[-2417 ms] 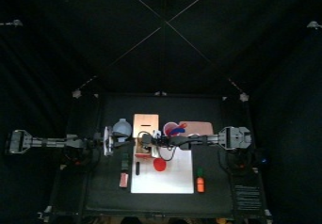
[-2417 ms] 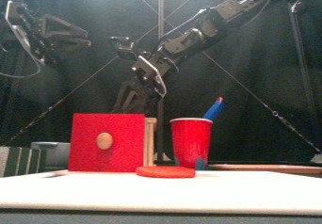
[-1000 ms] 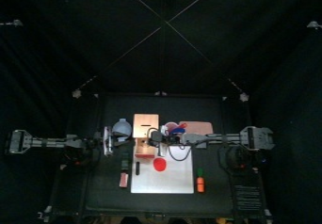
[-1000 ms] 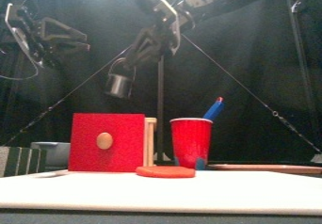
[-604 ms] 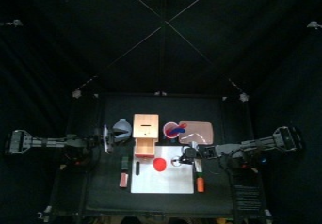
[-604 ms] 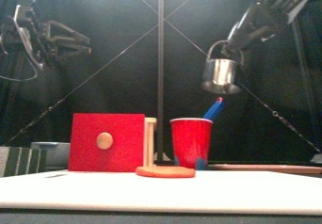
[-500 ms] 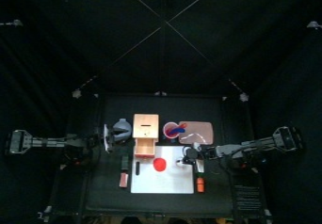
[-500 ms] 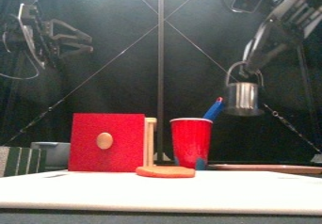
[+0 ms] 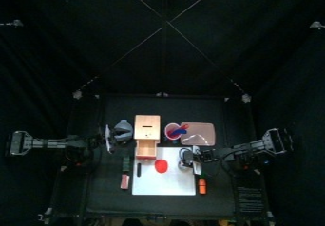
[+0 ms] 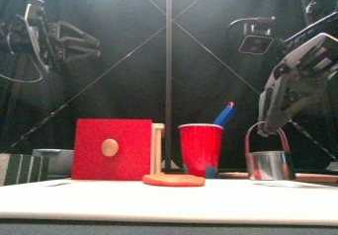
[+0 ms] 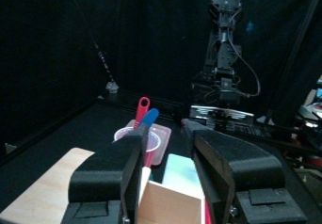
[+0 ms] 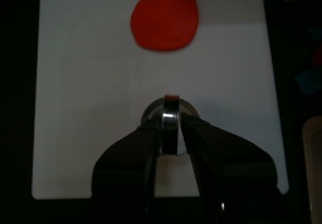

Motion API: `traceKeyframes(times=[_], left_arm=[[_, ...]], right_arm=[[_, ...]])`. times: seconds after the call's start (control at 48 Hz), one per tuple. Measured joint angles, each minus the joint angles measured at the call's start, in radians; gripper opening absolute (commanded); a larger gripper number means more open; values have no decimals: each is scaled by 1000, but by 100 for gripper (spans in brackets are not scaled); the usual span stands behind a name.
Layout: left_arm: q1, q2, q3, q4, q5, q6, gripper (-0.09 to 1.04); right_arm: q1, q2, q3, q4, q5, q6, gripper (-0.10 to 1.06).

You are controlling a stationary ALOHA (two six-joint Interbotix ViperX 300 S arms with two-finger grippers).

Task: Get the cutter from the drawer then cut the dough then place the extra dough in the bowl
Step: Place the cutter on the board

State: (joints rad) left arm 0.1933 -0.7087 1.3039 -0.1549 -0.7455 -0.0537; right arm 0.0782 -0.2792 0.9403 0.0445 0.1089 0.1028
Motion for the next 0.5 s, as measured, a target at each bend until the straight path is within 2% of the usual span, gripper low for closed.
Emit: traceKeyframes(times=[0.146, 0.25, 0.333, 0.417, 0.5], left_arm=[[123, 6, -74, -35, 100, 3, 77], [273, 55, -183, -28, 299, 3, 73], [365, 123, -284, 41, 469, 2, 63], [377, 184, -370, 140, 584, 6, 48], [373, 247, -446, 179, 693, 3, 40]], right_arm=[[-2, 2, -66, -15, 11, -3, 78], [0, 48, -164, -32, 11, -3, 78], [14, 124, -258, -35, 14, -3, 77], [34, 224, -342, -35, 15, -3, 72], [48, 327, -416, -37, 14, -3, 62]])
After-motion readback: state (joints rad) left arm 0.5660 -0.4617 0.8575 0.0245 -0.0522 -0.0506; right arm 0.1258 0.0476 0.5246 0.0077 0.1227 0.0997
